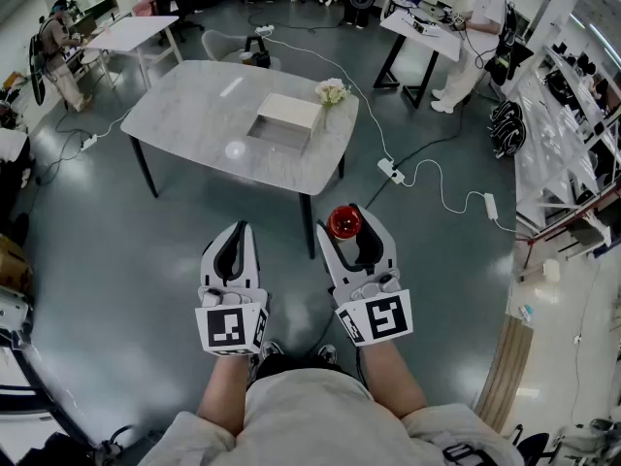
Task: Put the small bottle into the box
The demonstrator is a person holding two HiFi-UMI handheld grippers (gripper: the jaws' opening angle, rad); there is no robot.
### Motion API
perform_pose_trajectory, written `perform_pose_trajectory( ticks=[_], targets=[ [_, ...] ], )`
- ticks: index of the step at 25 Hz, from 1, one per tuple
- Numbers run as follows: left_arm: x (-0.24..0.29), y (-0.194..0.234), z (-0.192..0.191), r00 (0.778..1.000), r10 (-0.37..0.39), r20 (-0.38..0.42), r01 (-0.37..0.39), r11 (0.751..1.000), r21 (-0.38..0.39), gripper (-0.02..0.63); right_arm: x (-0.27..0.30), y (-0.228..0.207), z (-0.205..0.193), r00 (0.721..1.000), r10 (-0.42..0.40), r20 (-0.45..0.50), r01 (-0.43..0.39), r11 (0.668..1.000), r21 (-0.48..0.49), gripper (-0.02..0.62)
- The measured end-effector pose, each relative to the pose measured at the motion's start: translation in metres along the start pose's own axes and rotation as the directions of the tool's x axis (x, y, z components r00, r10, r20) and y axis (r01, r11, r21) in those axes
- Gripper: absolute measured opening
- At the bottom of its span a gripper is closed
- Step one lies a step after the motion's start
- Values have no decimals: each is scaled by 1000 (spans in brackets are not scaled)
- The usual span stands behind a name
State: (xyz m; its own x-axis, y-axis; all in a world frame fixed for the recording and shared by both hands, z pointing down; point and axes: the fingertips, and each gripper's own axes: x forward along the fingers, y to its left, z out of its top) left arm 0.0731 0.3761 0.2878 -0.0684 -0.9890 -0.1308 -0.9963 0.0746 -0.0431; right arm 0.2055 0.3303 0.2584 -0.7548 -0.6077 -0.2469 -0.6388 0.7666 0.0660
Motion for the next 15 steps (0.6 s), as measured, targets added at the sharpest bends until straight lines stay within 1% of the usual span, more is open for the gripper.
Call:
perform_pose_trajectory(
  ticks=[7, 13, 15],
  targets=[
    [-16, 8, -9, 999, -29, -25, 28, 999, -23, 25, -1, 20, -9, 1000, 3, -24, -2, 1000, 28, 235],
    [-26, 35, -13, 998, -60, -30, 59, 997, -45, 25, 12, 54, -15, 999, 10, -37, -10, 1000, 3, 233],
    [-29, 41, -13, 997, -81, -19, 80, 996, -37, 25, 15, 64, -19, 999, 5, -36, -5, 1000, 0, 233]
  ],
)
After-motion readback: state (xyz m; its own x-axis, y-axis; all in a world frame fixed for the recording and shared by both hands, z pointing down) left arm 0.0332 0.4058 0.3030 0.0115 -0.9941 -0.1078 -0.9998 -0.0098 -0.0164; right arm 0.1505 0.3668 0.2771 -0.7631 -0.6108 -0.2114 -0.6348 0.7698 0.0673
